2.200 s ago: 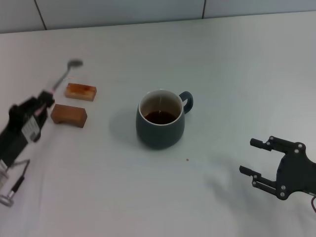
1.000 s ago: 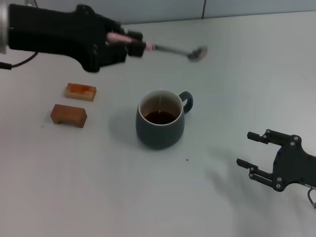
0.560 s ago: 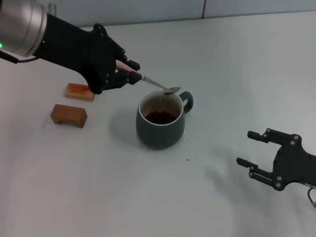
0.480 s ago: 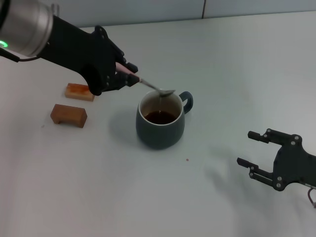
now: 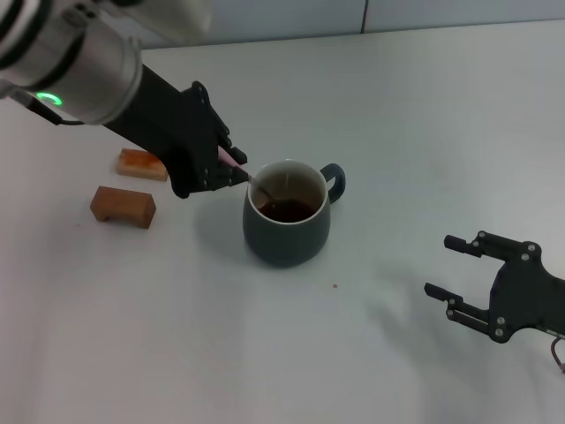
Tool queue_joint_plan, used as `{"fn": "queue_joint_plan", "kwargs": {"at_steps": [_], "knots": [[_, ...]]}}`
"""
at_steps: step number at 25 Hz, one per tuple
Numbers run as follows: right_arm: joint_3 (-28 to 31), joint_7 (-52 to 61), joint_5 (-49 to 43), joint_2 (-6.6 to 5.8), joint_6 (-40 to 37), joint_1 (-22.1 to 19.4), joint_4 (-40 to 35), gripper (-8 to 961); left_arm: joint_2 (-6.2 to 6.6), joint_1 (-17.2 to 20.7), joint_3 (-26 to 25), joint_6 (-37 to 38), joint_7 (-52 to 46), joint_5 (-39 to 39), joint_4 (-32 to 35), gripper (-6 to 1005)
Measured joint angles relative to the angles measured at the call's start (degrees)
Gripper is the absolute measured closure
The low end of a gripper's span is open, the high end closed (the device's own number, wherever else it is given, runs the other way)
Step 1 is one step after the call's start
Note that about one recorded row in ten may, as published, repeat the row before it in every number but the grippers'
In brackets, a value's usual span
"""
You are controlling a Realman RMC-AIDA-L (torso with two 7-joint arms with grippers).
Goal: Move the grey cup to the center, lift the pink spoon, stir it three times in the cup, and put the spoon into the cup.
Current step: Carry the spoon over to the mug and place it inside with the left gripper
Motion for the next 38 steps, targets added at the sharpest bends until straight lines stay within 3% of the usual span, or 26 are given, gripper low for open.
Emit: {"fn": "queue_joint_plan", "kwargs": {"at_steps": [4,14,27,38], "knots": [[0.0,0.0,0.0,0.0,-0.11,-0.04,0.0,330,-0.1,-0.27,3.72,-3.21,-0.73,2.01,-1.59,862],[0.0,0.11,0.0,0.09,-0.3,-0.12,0.0,330,-0.11,-2.95,4.82,-4.15,-0.73,4.25,-5.32,861],[0.0,0.49,-0.01,0.18,-0.31,-0.12,0.0,329,-0.11,-3.29,5.3,-1.9,-0.69,2.55,-5.29,860],[0.0,0.8,-0.03,0.27,-0.31,0.04,0.5,330,-0.1,-3.4,7.33,-7.59,-1.17,2.59,-7.41,859]]}}
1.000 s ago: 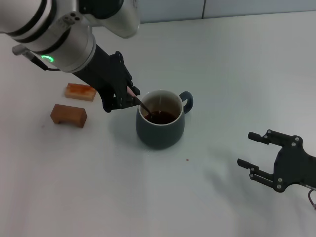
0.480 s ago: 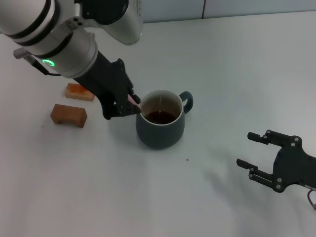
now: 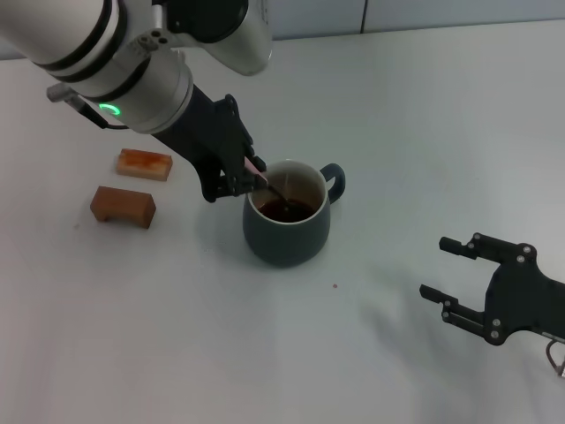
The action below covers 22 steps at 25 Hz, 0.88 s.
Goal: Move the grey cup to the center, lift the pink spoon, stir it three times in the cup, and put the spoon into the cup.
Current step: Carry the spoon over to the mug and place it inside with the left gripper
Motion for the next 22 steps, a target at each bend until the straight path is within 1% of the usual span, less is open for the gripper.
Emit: {"fn": "queue_joint_plan", "kwargs": {"at_steps": [5,10,11,15,16,19,22], "knots": [[0.0,0.07,0.0,0.0,-0.02,0.11,0.2,330,0.0,-0.37,-0.95,0.06,-0.92,2.3,-0.42,859],[0.0,0.08,0.0,-0.06,-0.06,0.24,0.2,331,0.08,-0.5,-2.47,3.32,-1.05,2.91,-0.01,858],[0.0,0.08,0.0,-0.08,-0.07,0.26,0.2,331,0.12,-0.5,-2.84,4.61,-1.06,2.75,0.17,858],[0.0,0.08,0.0,-0.1,-0.08,0.31,0.2,331,0.18,-0.5,-3.28,5.85,-1.04,1.82,0.66,858],[0.0,0.08,0.0,-0.15,-0.09,0.27,0.2,330,0.18,-0.45,-3.34,6.03,-0.97,0.13,0.91,858],[0.0,0.08,0.0,-0.19,-0.11,0.19,0.2,329,0.17,-0.5,-3.26,5.64,-0.93,-1.07,0.85,858],[0.0,0.12,0.0,-0.2,-0.26,0.14,0.12,331,0.06,-0.69,-2.4,3.72,-0.95,-1.33,0.26,857]]}}
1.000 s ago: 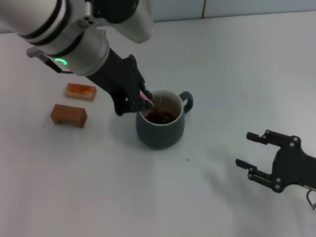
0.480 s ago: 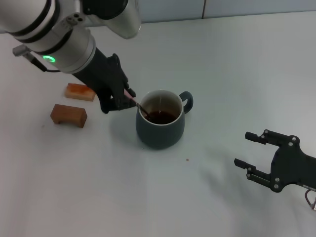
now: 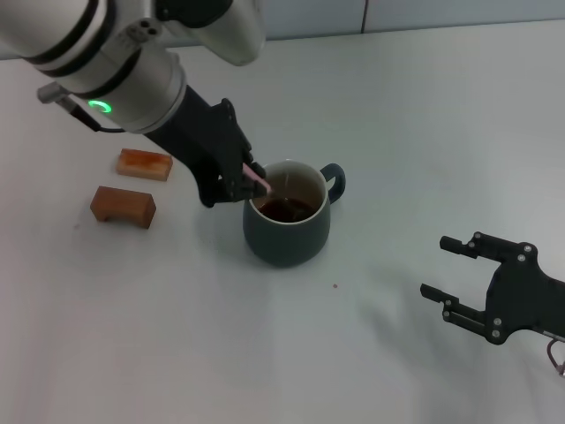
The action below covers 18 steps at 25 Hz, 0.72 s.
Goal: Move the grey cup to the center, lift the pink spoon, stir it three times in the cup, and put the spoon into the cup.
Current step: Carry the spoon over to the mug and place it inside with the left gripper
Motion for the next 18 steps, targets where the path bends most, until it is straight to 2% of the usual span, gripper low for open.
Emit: {"fn": "queue_joint_plan", "kwargs": {"at_steps": [4,8,18], "knots": [[0.0,0.38,0.0,0.01,-0.4,-0.03,-0.33,329,-0.04,-0.01,0.62,-4.1,-0.92,0.53,-0.96,857],[0.0,0.46,0.0,0.02,-0.45,-0.03,-0.35,330,-0.05,0.13,0.19,-4.91,-1.56,1.44,-1.02,857],[0.0,0.49,0.0,0.02,-0.35,0.03,-0.11,330,0.27,0.51,-1.89,1.31,-1.46,2.04,-0.56,856]]}}
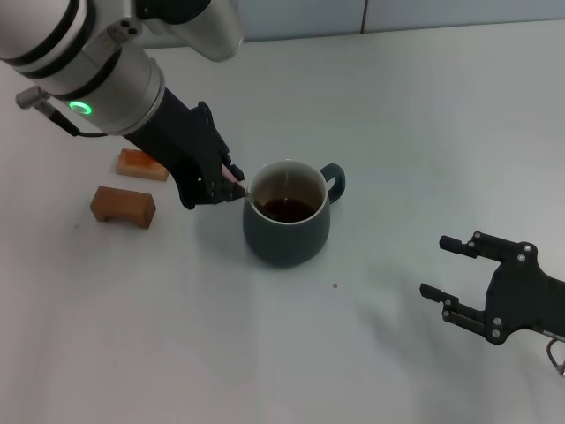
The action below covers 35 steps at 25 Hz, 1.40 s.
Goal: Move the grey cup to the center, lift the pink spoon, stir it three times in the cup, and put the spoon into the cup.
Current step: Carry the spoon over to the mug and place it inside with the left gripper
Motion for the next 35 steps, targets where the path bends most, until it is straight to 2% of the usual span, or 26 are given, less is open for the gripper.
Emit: {"fn": "queue_joint_plan", "kwargs": {"at_steps": [4,6,11,16,26,35], "knots": [[0.0,0.0,0.0,0.0,0.01,0.04,0.09,330,-0.01,0.02,-0.12,0.02,0.51,-1.8,-0.24,856],[0.0,0.0,0.0,0.0,-0.07,0.13,0.11,329,-0.18,0.01,0.67,-2.37,0.54,-2.45,-1.09,856],[0.0,0.0,0.0,0.02,-0.09,0.19,0.11,331,-0.3,0.05,2.45,-6.49,-0.01,-2.27,-3.07,855],[0.0,0.0,0.0,0.08,-0.09,0.2,0.1,329,-0.2,0.2,1.92,-7.65,-1.22,-0.99,-3.76,855],[0.0,0.0,0.0,0.09,-0.09,0.29,0.1,329,0.03,1.38,0.4,-1.47,-1.05,-2.08,-1.51,854],[0.0,0.06,0.0,0.09,-0.13,0.29,0.1,330,-0.14,2.24,1.3,-3.74,-1.5,-2.94,-1.69,853]]}}
